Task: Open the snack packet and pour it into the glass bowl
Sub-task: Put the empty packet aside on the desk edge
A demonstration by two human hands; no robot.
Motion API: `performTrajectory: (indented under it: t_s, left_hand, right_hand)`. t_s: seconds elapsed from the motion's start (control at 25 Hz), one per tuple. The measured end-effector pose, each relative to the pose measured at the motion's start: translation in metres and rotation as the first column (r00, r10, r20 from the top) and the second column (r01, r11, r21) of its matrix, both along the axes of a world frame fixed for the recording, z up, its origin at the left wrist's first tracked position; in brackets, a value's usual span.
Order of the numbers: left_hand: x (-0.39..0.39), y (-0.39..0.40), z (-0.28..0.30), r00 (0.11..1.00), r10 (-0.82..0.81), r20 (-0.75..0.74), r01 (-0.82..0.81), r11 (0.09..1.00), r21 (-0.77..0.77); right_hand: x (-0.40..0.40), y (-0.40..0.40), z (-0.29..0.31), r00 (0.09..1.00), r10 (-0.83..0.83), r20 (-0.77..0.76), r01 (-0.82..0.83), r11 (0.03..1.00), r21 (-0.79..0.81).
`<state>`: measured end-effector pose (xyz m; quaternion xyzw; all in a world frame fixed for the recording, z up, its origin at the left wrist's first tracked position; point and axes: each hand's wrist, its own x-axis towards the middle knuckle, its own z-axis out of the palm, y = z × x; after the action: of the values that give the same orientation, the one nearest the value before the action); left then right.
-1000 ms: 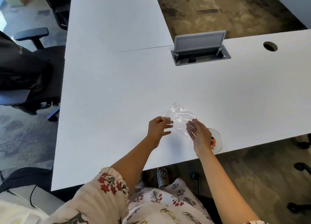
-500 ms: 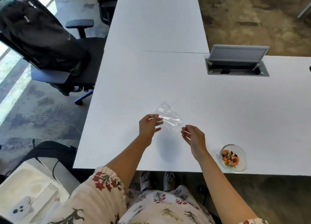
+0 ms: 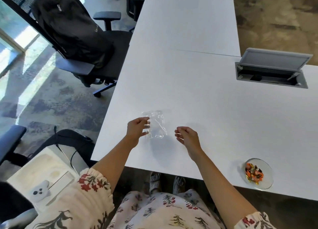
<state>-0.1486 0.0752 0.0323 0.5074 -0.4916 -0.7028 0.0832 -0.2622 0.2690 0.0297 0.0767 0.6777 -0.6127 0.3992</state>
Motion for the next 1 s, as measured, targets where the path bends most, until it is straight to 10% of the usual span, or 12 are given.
performTrajectory:
  t_s: [1.0]
  left_hand:
    - [0.101, -0.124, -0.055, 0.845, 0.000, 0.535, 0.196, 0.930, -0.310]
  right_hand:
    - [0.044, -0.027, -0.023, 0.959, 0.266, -0.101, -0.250, 0.957, 0.149]
